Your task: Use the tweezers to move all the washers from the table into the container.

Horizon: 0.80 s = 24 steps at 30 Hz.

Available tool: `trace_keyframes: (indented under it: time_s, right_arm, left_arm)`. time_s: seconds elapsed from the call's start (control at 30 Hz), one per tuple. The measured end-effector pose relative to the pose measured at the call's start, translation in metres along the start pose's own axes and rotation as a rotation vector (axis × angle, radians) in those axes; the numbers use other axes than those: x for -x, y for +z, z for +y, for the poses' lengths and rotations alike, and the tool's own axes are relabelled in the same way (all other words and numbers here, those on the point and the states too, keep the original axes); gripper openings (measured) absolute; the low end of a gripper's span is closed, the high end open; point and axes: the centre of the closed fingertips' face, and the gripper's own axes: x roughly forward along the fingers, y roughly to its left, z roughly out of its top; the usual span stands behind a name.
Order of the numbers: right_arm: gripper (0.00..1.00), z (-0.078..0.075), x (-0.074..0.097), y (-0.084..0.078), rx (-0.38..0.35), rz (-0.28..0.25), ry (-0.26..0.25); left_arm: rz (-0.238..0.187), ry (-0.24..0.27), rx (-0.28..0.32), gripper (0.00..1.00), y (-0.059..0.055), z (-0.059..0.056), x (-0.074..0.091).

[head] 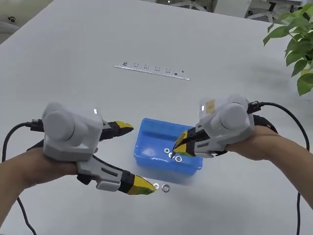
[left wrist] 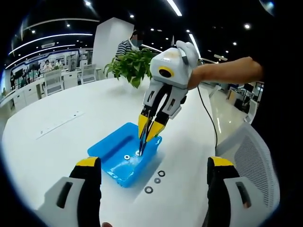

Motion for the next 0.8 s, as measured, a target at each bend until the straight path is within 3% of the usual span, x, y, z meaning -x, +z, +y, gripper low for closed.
trace_keyframes:
  time_s: [0.27, 0.57, 0.8]
  right_arm:
    - [0.06, -0.001, -0.011, -0.007, -0.007, 0.017, 0.014]
    - [0.06, -0.002, -0.018, -0.013, -0.009, 0.033, 0.029]
    - [0.06, -0.002, -0.021, -0.013, -0.002, 0.037, 0.037]
  left_arm:
    - [0.004, -0.003, -0.005, 0.96, 0.0, 0.004, -0.003]
    - [0.018, -0.02, -0.025, 0.86, 0.001, 0.01, -0.01]
    - [0.014, -0.043, -0.05, 0.69, 0.006, 0.015, -0.015]
